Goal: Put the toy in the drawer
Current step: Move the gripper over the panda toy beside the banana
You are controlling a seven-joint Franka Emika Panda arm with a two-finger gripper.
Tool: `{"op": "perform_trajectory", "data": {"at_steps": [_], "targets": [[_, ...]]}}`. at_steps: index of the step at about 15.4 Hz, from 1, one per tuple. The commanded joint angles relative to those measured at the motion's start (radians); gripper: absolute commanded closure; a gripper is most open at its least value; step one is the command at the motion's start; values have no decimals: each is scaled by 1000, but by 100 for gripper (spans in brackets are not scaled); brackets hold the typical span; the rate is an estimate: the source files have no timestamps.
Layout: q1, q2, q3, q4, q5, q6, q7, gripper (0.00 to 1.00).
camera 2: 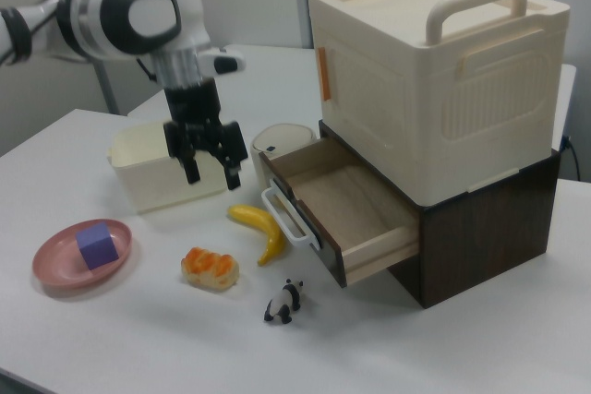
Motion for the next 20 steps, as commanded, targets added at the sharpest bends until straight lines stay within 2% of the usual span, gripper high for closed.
{"op": "perform_trajectory", "data": {"at_steps": [1,4,9,12,20], "targets": [[-16,-28,2,-143,-70,133,46,0],[-32,-26,2,-252,-151,240,55,0],[-59,-14,2,-370,-209,391,109,0],[-72,27,0,-382,-220,442,121,0],[-97,89,-2,-379,-255,554,260,0]]}}
